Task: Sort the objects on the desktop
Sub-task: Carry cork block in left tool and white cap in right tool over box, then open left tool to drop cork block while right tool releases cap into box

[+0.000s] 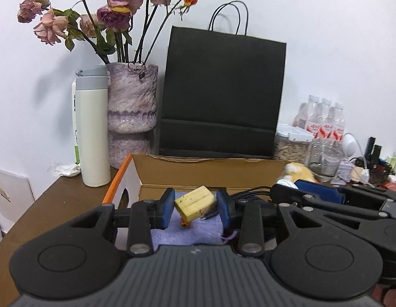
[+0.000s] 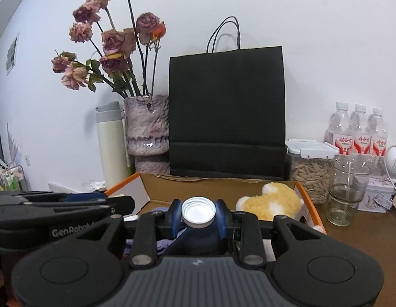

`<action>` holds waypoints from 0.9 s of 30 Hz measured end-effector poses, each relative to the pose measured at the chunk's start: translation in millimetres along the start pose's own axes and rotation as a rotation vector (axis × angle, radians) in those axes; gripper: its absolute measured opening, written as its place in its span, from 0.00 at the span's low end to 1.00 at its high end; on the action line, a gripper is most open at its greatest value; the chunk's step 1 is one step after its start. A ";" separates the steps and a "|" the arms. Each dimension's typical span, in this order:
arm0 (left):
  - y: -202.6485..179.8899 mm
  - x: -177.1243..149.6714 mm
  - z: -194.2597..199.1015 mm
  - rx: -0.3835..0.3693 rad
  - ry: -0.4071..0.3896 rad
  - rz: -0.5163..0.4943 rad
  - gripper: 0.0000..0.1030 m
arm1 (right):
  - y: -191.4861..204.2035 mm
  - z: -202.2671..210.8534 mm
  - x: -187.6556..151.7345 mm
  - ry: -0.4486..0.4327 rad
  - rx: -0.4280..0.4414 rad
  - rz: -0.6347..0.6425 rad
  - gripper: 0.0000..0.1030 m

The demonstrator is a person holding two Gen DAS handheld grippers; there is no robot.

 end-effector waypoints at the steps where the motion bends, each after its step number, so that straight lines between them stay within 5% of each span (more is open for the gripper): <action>1: 0.0 0.0 -4.5 0.004 -0.001 -0.004 0.35 | -2.2 -4.0 -0.2 0.003 -0.002 0.001 0.26; 22: -3.1 -6.3 -33.8 0.081 -0.034 -0.084 0.37 | -10.0 -31.6 -13.2 0.041 -0.036 0.086 0.28; 24: -0.1 -5.1 -31.8 0.105 -0.052 -0.081 0.52 | -9.3 -29.8 -12.7 0.035 -0.034 0.091 0.45; 27: 10.6 -1.1 -26.8 0.149 -0.093 -0.056 0.76 | -9.8 -23.5 -9.3 0.004 -0.039 0.089 0.54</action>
Point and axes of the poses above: each gripper's, at about its wrist camera, not at the fingertips, and z roughly against the way its jaws point, y to its left, x to its top, the point moved 7 cm from there along -z, roughly the way its jaws point, and after that the axes turned 13 degrees about x, right-handed, at the moved point
